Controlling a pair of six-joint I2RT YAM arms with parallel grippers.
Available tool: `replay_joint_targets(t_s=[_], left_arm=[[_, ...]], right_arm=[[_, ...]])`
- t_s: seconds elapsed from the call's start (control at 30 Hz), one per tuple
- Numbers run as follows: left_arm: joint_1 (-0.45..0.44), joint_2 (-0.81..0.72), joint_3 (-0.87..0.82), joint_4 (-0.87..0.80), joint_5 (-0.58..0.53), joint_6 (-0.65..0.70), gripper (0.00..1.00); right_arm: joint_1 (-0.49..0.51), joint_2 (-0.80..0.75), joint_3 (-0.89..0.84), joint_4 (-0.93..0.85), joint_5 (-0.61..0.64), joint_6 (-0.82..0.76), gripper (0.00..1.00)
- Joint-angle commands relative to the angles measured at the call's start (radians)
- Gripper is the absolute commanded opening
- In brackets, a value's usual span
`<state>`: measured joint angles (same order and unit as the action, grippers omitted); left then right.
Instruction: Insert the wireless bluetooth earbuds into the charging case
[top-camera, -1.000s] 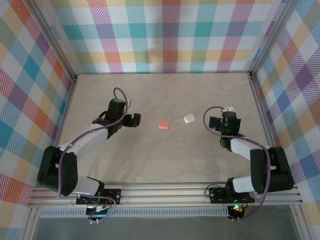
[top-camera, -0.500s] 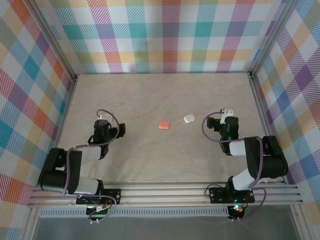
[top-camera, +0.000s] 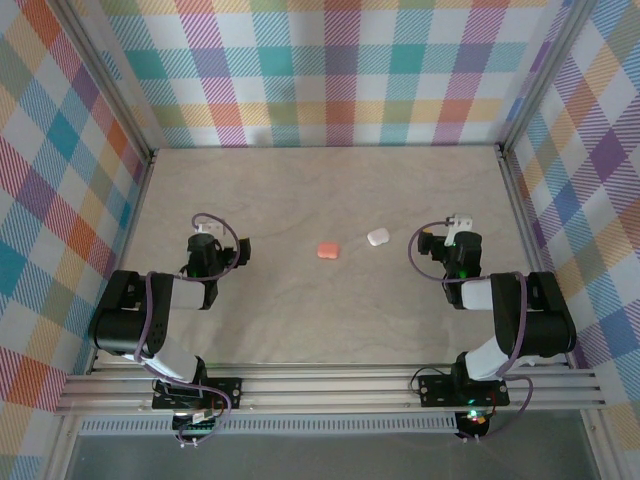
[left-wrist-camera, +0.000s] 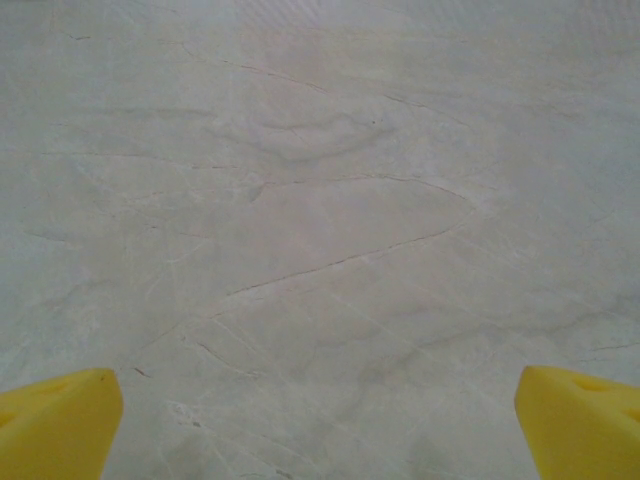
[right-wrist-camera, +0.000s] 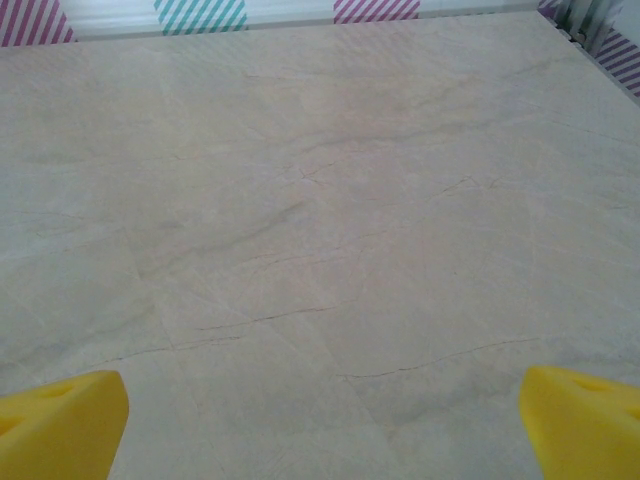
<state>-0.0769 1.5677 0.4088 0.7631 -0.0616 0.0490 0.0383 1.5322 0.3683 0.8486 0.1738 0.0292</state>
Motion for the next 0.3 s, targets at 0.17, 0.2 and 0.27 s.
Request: replay_joint_targets(t_s=[0.17, 0.2, 0.27], left_arm=[[0.014, -0.003, 0.017, 0.033, 0.008, -0.008, 1.0], [0.013, -0.003, 0.017, 0.033, 0.009, -0.008, 1.0], [0.014, -0.003, 0.016, 0.033, 0.009, -0.008, 1.0]], right_arm=[[-0.003, 0.006, 0.028, 0.014, -0.034, 0.007, 1.0], [-0.003, 0.003, 0.026, 0.016, -0.034, 0.007, 1.0], [-0.003, 0.002, 0.023, 0.021, -0.034, 0.006, 1.0]])
